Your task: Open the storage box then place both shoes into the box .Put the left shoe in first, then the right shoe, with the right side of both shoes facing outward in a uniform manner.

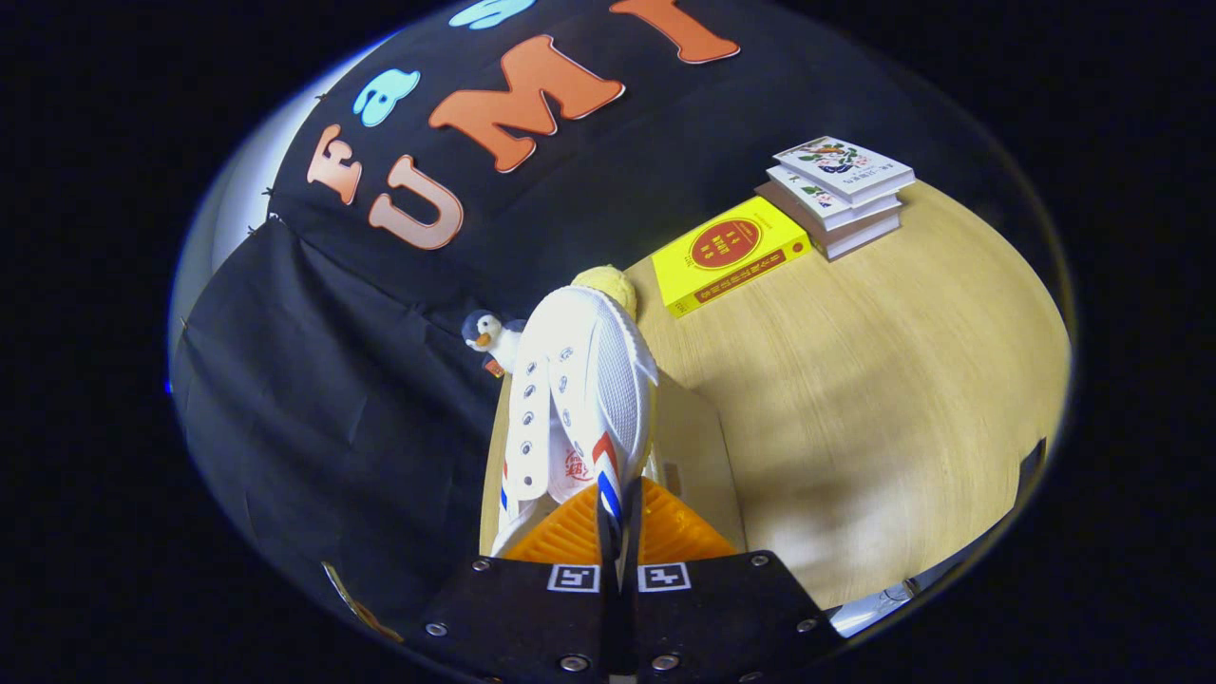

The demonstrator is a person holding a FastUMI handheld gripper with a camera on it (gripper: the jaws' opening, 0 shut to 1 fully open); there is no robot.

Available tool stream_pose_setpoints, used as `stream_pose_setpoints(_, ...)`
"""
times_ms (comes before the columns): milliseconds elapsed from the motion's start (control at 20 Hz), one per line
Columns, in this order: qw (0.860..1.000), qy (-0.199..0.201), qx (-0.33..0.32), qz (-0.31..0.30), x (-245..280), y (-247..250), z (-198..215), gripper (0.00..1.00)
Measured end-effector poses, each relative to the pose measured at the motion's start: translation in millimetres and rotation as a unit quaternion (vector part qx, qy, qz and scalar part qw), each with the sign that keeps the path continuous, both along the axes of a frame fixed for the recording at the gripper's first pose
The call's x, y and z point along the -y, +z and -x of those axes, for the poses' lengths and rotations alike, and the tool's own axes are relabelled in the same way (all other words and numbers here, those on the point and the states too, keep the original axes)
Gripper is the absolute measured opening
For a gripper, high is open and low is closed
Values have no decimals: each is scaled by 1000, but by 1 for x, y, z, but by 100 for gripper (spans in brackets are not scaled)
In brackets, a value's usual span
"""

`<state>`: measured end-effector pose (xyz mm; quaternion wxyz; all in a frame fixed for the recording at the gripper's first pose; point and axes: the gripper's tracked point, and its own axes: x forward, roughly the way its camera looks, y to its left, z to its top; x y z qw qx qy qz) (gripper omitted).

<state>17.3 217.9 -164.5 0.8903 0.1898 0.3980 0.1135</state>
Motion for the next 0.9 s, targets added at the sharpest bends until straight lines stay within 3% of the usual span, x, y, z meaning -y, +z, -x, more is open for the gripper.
stream_pose_setpoints(150, 999, 19, -17, 30, -20, -23, 2, 0)
stream_pose_setpoints(450, 992, 6, -47, 117, -8, -69, 3, 0)
stream_pose_setpoints(800, 983, 24, -50, 175, -16, -81, 6, 5)
stream_pose_setpoints(900, 987, 32, -30, 152, -33, -65, 2, 31)
